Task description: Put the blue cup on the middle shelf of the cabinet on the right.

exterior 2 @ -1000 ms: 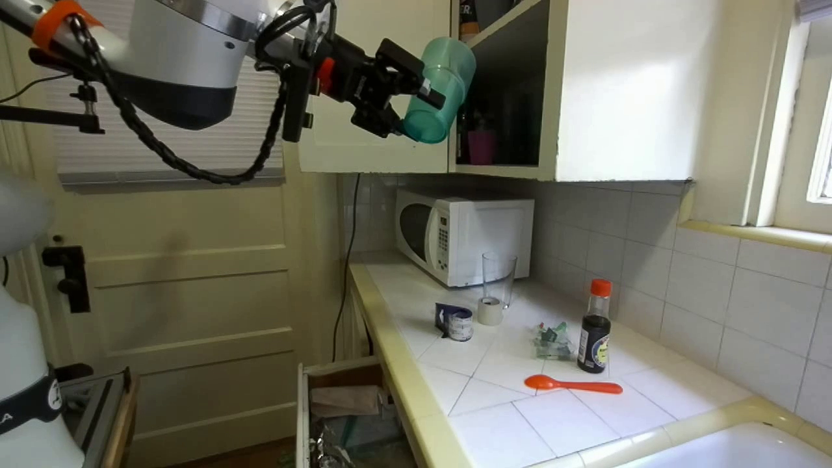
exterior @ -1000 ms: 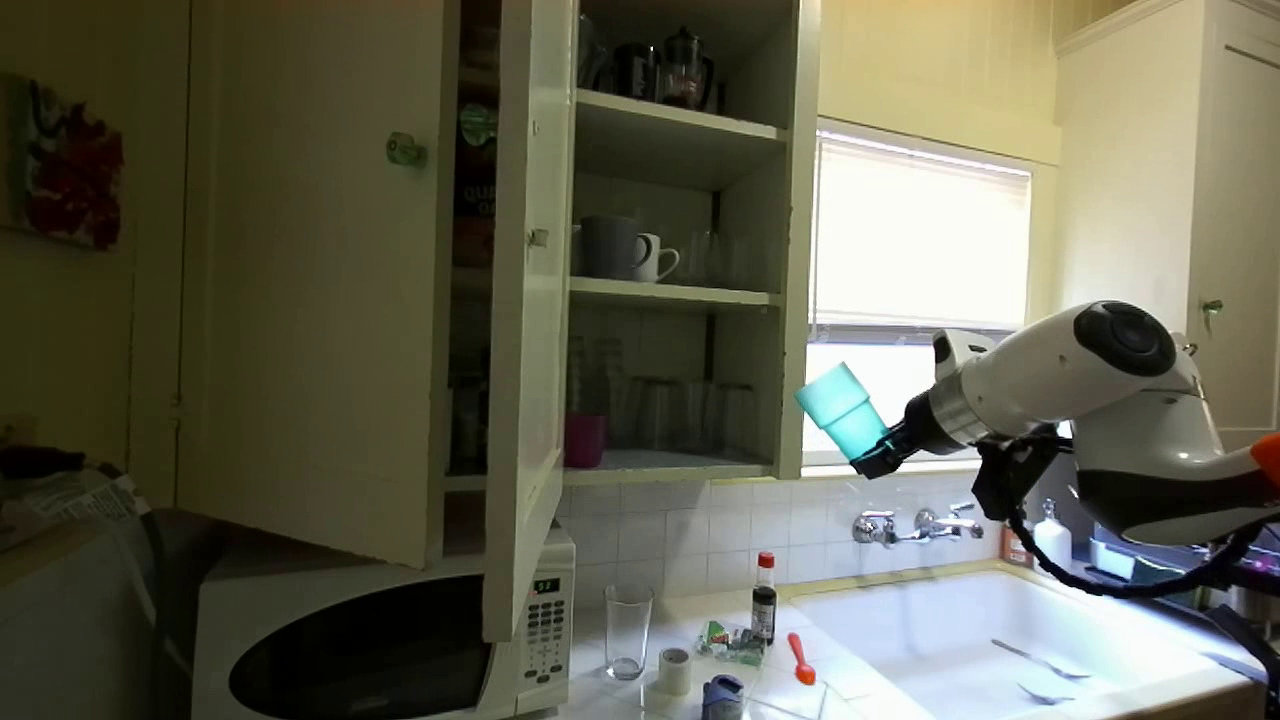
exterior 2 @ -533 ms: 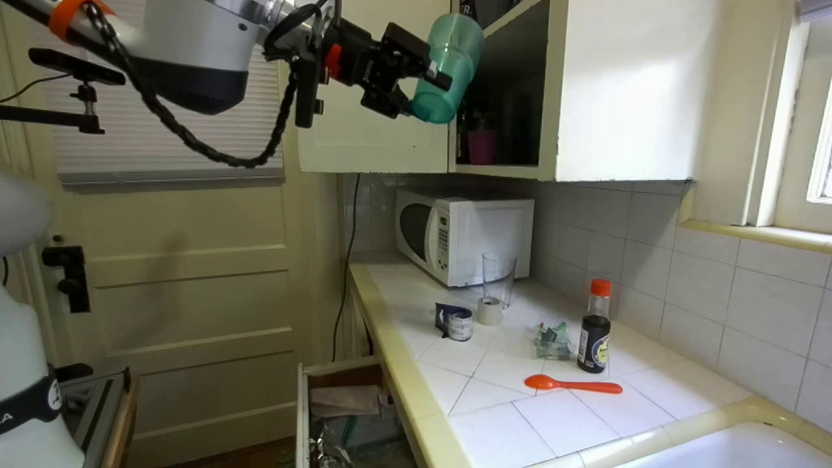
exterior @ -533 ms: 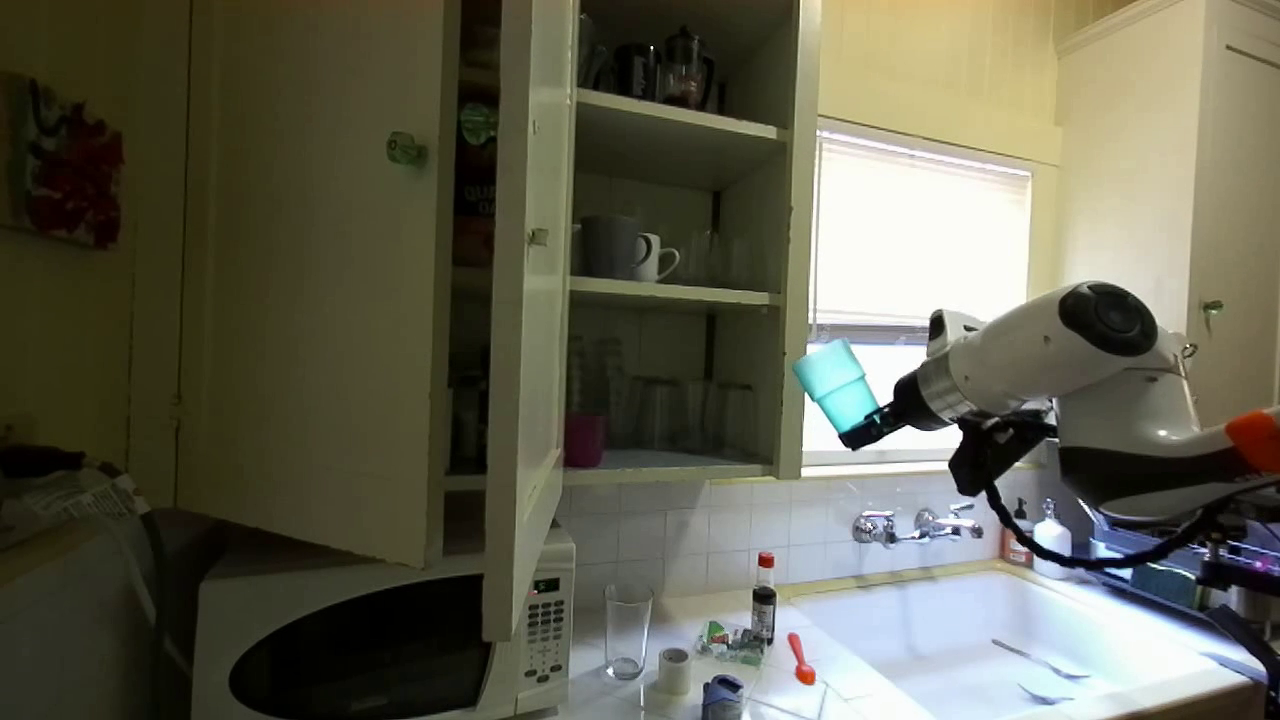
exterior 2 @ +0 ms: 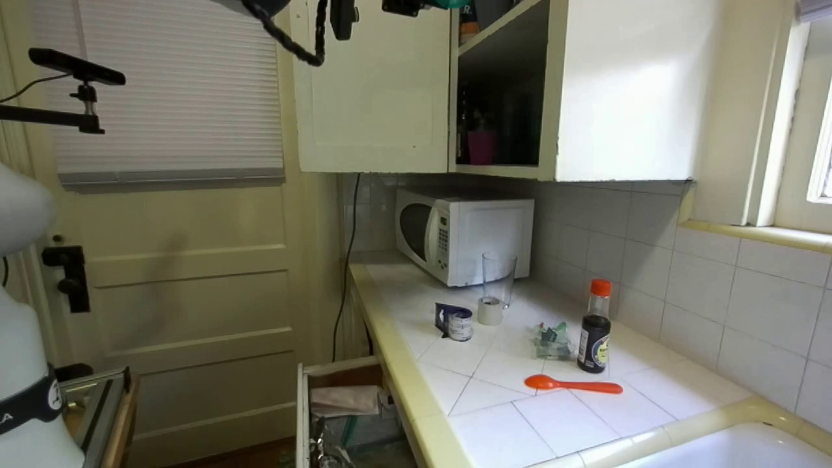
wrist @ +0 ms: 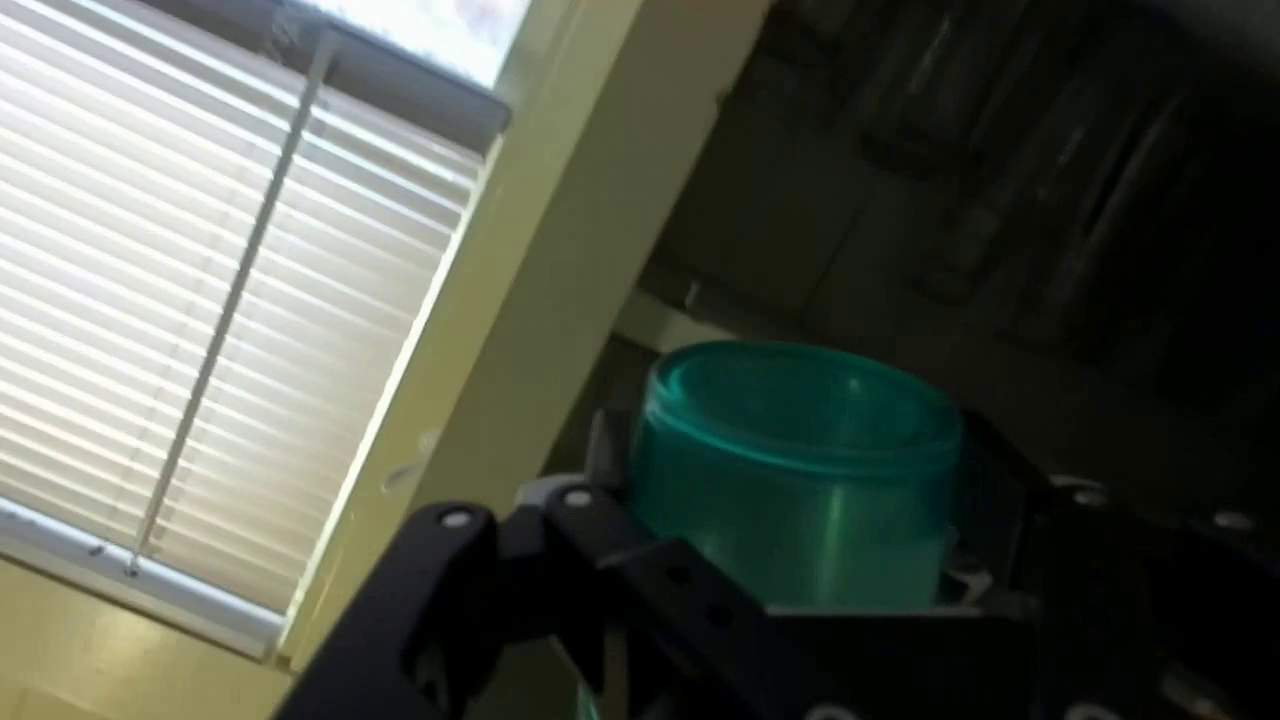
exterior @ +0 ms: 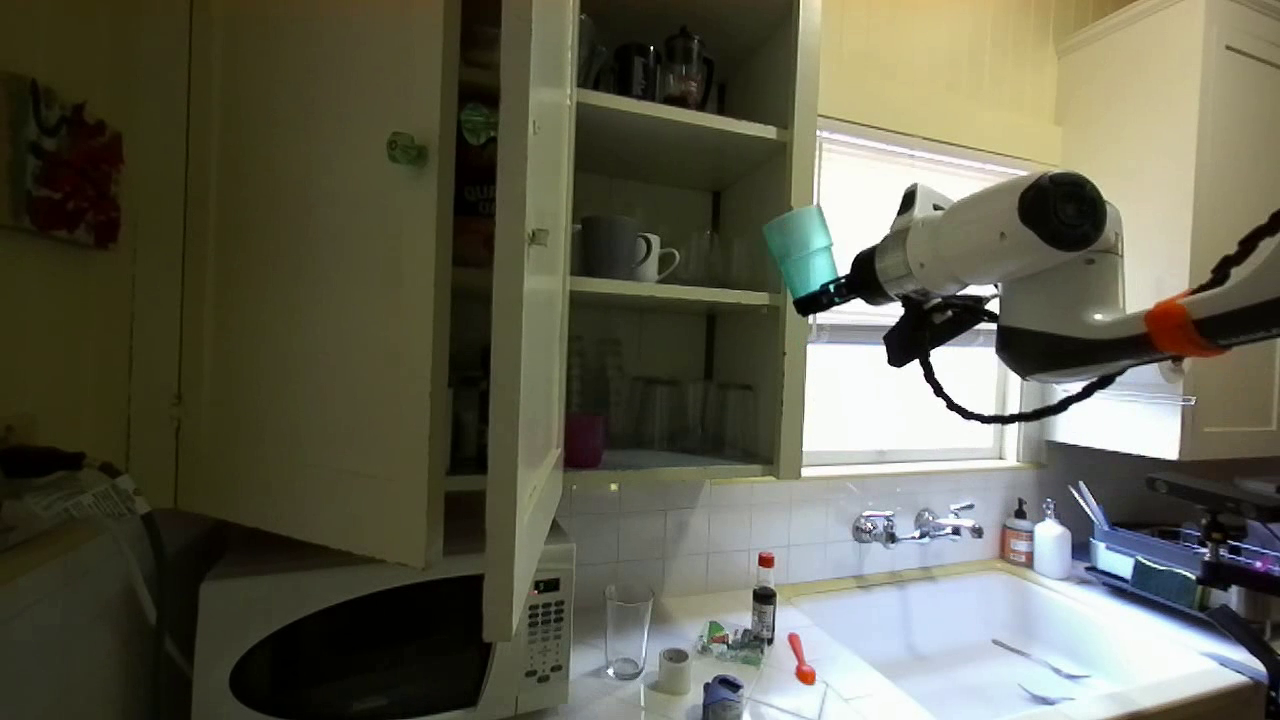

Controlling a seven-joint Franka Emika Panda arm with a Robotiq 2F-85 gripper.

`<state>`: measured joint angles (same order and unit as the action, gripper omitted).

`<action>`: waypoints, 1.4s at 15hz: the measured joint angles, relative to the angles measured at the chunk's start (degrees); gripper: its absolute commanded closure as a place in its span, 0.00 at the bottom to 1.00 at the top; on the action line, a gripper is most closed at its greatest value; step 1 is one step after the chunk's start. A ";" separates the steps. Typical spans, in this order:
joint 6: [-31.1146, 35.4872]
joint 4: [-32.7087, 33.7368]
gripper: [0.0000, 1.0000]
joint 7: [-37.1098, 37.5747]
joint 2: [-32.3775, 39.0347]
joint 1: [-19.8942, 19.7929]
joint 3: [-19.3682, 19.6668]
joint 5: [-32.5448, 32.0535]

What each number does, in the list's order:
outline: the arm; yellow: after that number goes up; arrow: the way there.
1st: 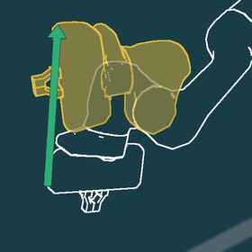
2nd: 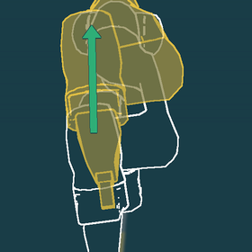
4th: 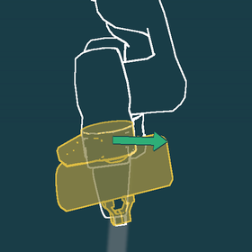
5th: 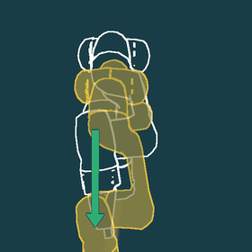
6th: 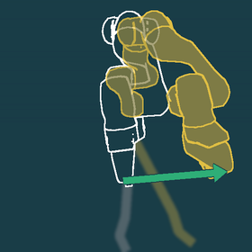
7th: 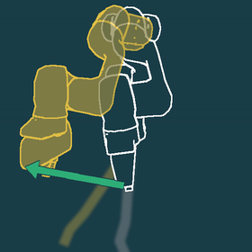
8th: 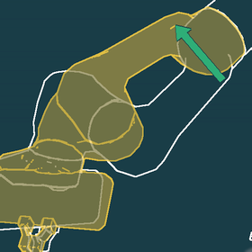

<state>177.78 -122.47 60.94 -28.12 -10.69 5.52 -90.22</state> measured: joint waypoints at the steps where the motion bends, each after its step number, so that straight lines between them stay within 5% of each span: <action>1: 1.92 3.17 0.48 3.17 1.32 0.10 -0.29 -2.89; 6: 6.39 19.44 0.48 17.23 8.46 3.90 1.37 -11.29; 10: 6.40 25.26 0.48 25.01 13.79 7.61 2.40 -13.41; 11: 6.40 25.22 0.23 26.12 14.85 8.20 2.37 -13.43; 19: 6.57 24.48 0.23 27.57 17.44 9.47 2.30 -13.44; 20: 6.58 24.48 0.48 27.57 17.41 9.46 2.31 -13.44; 21: 6.59 24.48 0.48 27.57 17.39 9.47 2.31 -13.44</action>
<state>184.38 -97.98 88.51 -10.73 -1.22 7.83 -103.65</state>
